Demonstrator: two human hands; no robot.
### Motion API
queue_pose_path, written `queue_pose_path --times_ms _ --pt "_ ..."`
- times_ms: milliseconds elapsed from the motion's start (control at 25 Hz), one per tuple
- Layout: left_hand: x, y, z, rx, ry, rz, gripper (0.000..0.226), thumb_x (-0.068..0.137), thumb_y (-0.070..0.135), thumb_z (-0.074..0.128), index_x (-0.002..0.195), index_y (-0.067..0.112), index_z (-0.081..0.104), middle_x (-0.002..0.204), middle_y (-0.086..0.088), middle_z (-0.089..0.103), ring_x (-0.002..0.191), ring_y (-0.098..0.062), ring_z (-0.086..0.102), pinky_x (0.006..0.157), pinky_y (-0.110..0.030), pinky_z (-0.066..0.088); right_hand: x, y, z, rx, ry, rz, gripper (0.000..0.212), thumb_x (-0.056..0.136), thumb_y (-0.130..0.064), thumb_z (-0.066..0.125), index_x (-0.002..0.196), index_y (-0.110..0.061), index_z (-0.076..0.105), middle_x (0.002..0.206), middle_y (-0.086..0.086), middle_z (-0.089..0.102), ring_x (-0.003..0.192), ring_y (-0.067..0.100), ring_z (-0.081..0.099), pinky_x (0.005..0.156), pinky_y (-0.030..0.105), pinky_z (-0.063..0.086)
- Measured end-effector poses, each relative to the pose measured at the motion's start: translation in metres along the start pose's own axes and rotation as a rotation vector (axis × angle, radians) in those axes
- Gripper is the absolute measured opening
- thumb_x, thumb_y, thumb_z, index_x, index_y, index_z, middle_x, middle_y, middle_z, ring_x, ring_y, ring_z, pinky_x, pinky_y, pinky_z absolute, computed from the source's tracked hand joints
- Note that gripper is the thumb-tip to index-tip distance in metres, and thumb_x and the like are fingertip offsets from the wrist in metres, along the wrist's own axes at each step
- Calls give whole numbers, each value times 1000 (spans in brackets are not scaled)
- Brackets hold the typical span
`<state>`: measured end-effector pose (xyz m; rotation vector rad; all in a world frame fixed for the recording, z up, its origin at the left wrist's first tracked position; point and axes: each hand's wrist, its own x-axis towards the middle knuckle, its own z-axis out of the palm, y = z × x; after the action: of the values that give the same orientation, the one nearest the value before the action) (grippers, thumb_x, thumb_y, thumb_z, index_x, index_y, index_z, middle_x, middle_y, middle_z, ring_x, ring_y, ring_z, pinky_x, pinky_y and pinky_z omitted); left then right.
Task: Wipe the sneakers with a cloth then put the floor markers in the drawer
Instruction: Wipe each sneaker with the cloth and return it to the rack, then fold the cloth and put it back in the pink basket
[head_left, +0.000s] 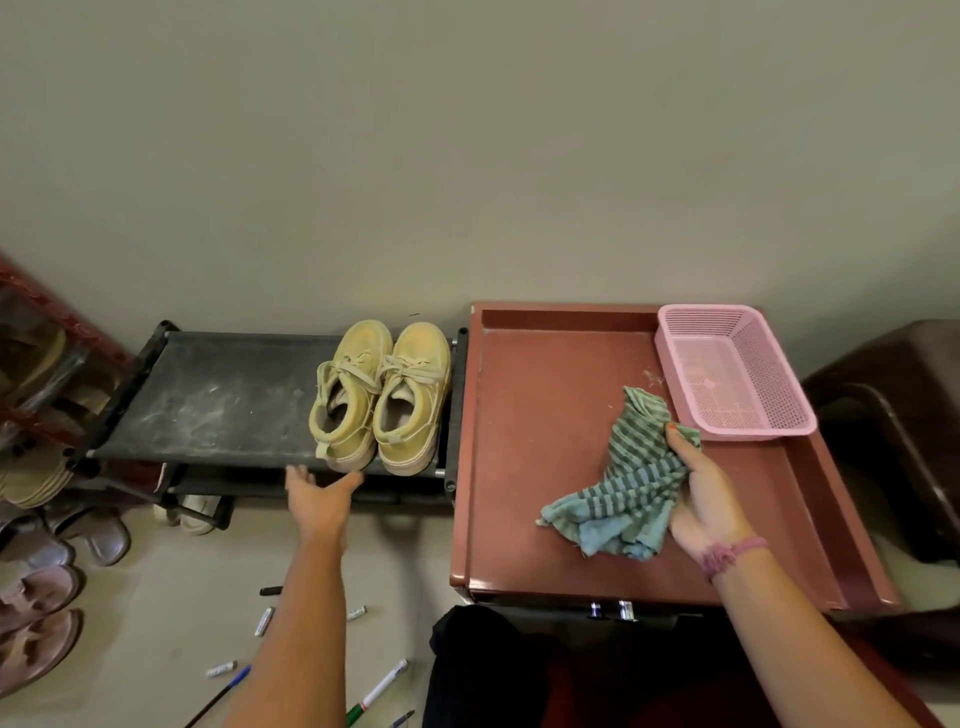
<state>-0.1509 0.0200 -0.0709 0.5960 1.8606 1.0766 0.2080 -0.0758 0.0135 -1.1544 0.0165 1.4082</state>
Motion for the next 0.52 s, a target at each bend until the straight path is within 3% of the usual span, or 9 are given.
queue_pose_path --times_ms 120,160,280,360,440,520 --pt "-72 15 0 -221 317 104 69 84 -8 62 144 11 34 140 -6 46 128 -13 48 107 -31 42 -15 -10 3 12 -68 -45 36 93 -23 51 121 -2 58 118 18 64 106 30 63 88 44 50" --pt "-100 23 4 -264 308 190 61 85 -9 59 140 11 39 133 -5 50 120 -5 53 103 -27 46 -21 -14 5 5 -90 -72 35 94 -21 50 121 -1 58 117 18 65 106 29 63 87 43 51" --pt "-180 47 32 -217 -92 382 44 87 -8 56 126 13 51 119 0 57 90 13 59 78 -11 51 -42 -25 11 -101 -163 -196 26 94 -14 48 114 -2 60 107 14 68 95 24 67 77 35 57" --pt "-217 60 56 -91 -455 471 42 89 2 62 125 20 52 122 3 59 101 7 60 85 -14 50 -55 -33 14 -222 -205 -261 21 93 -13 50 111 -6 59 101 10 70 91 21 67 75 31 56" --pt "-243 69 77 -10 -760 507 55 88 13 69 137 21 45 130 8 56 116 0 56 97 -18 46 -69 -39 14 -291 -272 -300 22 90 -14 54 110 -6 58 101 8 70 92 20 67 77 31 55" --pt "-259 78 92 -47 -898 439 58 85 11 71 137 15 45 128 4 61 116 -7 60 99 -25 48 -82 -46 13 -351 -305 -331 24 86 -17 59 108 -6 61 101 8 70 93 19 67 78 29 55"
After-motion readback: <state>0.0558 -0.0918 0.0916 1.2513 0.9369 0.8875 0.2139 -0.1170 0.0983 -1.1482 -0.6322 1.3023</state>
